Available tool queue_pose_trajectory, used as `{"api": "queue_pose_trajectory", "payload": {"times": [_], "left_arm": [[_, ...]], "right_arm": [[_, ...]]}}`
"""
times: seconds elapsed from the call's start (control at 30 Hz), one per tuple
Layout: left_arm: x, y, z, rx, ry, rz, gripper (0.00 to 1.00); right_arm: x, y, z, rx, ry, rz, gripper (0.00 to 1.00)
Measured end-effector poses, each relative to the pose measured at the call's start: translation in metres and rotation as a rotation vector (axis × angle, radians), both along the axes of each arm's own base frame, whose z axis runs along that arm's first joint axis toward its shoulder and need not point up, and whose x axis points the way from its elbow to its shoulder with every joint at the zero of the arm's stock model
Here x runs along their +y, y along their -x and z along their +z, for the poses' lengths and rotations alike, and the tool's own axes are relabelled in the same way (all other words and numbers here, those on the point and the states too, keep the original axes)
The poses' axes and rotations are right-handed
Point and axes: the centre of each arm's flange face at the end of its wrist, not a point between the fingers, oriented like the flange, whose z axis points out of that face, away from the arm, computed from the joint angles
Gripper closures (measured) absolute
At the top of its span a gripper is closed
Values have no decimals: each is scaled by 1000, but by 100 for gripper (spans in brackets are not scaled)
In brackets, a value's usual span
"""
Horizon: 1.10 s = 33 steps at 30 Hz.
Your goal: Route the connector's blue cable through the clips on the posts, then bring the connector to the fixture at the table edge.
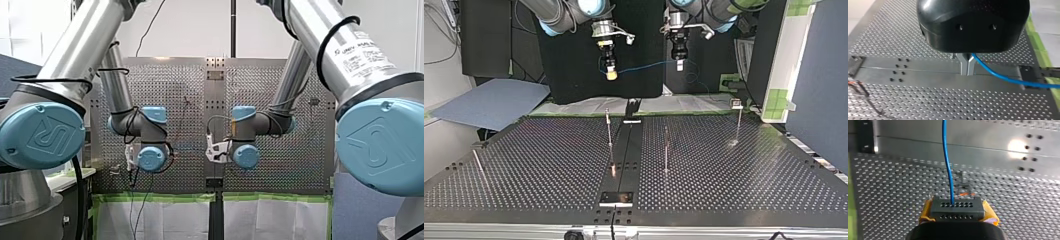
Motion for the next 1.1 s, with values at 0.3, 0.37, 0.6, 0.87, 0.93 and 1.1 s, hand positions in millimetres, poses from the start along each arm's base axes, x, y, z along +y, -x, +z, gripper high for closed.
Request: {"api": "queue_pose_trajectory", "payload": {"times": [0.3, 0.37, 0.6, 0.87, 0.93, 1.1], "left_arm": [[1, 1, -6, 15, -10, 1, 100], [1, 1, -6, 15, -10, 1, 100], [1, 1, -6, 16, -10, 1, 100], [1, 1, -6, 16, -10, 1, 100], [1, 1, -6, 16, -10, 1, 100], [1, 1, -6, 16, -10, 1, 100]], "right_arm": [[6, 6, -40, 56, -55, -1, 100], [6, 7, -44, 62, -61, -1, 100], [7, 8, -47, 66, -65, -1, 100], [7, 8, -47, 66, -65, -1, 100], [7, 8, -47, 66, -65, -1, 100], [7, 8, -47, 66, -65, -1, 100]]}}
